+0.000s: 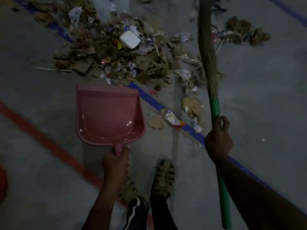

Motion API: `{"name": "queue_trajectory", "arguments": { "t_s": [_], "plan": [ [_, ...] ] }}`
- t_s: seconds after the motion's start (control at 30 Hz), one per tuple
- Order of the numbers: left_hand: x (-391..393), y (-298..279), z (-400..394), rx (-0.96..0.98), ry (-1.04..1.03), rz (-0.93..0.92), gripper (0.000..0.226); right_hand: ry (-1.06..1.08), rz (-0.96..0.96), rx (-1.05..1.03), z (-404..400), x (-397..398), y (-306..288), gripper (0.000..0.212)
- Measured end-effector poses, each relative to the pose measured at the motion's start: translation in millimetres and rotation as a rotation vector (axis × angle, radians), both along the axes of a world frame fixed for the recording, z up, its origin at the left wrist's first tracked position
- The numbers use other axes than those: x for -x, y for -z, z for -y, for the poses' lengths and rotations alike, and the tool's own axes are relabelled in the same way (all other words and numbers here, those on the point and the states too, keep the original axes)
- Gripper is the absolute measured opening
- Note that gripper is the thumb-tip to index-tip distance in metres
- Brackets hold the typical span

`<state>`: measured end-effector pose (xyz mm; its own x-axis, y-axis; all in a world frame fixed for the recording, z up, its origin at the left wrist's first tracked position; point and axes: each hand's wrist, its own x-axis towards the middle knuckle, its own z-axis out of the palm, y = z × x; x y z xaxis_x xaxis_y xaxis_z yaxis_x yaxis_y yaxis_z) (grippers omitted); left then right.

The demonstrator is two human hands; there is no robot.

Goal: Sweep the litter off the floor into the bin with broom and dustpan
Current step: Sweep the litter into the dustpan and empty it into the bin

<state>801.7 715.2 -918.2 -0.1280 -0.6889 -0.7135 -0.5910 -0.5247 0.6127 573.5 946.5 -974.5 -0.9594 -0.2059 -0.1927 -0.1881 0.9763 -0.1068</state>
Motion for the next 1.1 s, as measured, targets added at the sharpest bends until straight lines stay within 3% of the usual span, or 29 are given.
{"name": "queue_trajectory", "arguments": {
  "t_s": [0.23,0.4,0.53,0.73,0.93,1.1],
  "plan": [
    [18,12,-47,-0.056,0.087,-0.024,0.027,0.252,0.313,-0.002,-93,-29,17,0.033],
    [13,14,-68,-0.021,0.194,0.007,0.027,0.201,0.470,0.026,-81,-70,43,0.032],
    [-6,11,-63,-0.060,0.289,0.037,0.025,0.097,0.422,0.093,-45,-97,44,0.034],
    [-36,-2,-31,-0.036,0.337,0.040,0.024,0.047,0.202,0.177,-29,-124,7,0.056],
    [-60,-14,3,-0.033,0.441,0.006,0.025,0.270,0.131,0.083,-64,-164,-15,0.059],
    [-83,-13,28,-0.014,0.509,0.024,0.027,0.612,0.295,0.011,-82,-213,-10,0.053]
  ]
}}
